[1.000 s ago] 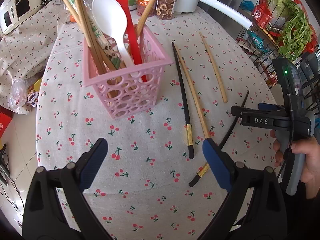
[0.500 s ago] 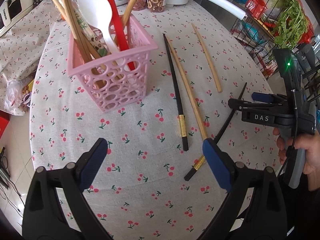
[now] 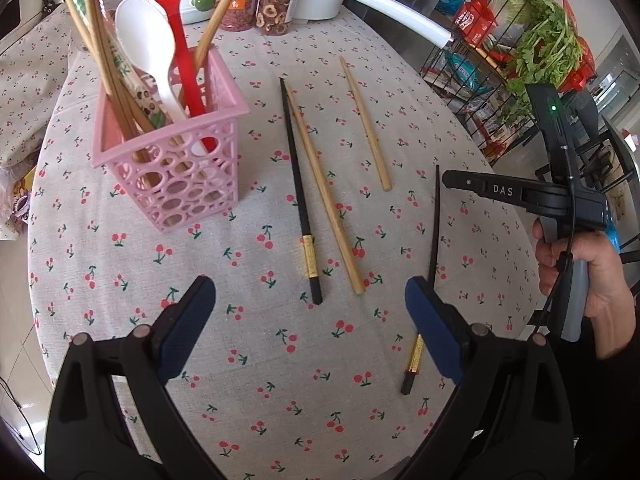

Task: Organize utensils
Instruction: 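Reach the right tool down and grasp a thin black chopstick, then lift the black chopstick with the right tool while the left tool grasps a wooden chopstick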

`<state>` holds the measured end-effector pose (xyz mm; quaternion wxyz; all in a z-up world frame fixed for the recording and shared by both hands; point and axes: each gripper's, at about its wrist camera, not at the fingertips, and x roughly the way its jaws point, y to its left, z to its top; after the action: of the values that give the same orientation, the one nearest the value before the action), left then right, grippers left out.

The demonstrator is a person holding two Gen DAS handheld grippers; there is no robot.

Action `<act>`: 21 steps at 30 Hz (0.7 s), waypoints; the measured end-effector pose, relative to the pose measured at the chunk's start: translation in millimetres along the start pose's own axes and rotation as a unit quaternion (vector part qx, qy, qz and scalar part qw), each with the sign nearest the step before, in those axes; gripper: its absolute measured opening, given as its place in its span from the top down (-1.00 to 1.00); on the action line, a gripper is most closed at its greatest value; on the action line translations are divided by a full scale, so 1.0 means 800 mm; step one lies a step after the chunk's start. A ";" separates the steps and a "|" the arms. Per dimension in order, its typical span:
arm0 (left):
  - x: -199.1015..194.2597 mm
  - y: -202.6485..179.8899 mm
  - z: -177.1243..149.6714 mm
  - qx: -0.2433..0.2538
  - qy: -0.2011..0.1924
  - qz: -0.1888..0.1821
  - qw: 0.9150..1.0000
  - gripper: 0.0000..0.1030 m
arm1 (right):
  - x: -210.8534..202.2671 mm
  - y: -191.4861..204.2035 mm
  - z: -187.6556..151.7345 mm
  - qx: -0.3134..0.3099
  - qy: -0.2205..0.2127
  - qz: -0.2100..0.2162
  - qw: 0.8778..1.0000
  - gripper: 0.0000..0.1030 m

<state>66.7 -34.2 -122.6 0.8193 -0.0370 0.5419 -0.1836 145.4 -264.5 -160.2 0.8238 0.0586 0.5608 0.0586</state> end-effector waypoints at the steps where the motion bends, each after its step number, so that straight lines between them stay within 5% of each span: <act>1: 0.000 -0.003 0.001 0.002 -0.003 -0.002 1.000 -0.85 | -0.001 -0.006 0.000 0.015 0.003 0.013 1.000 0.92; 4: 0.000 -0.009 0.002 0.009 -0.007 -0.004 1.000 -0.85 | 0.003 -0.015 -0.003 0.050 0.017 0.048 0.997 0.72; 6: 0.001 -0.012 0.003 0.008 -0.009 -0.003 1.000 -0.84 | 0.008 -0.014 -0.006 0.059 0.025 0.054 0.996 0.13; 8: 0.001 -0.013 0.005 0.007 -0.011 -0.002 1.000 -0.84 | 0.011 -0.002 -0.008 0.044 0.026 0.041 0.998 0.12; 10: 0.001 -0.013 0.005 0.007 -0.011 0.000 1.000 -0.84 | 0.012 0.020 -0.013 -0.001 0.025 0.015 1.000 0.16; 12: 0.003 -0.014 0.004 0.007 -0.010 0.002 1.000 -0.80 | 0.015 0.043 -0.020 -0.058 0.021 -0.016 0.998 0.63; 16: 0.004 -0.017 0.004 0.010 -0.009 -0.003 1.000 -0.72 | 0.007 0.033 -0.013 -0.046 0.026 0.032 0.998 0.98; 21: 0.002 -0.029 0.006 0.030 -0.019 -0.003 0.999 -0.58 | -0.016 -0.011 -0.001 0.018 -0.003 0.052 0.998 0.90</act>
<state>65.6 -56.9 -116.2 0.8297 -0.0174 0.5204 -0.2011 140.2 -275.2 -150.1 0.8202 0.1029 0.5553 0.0909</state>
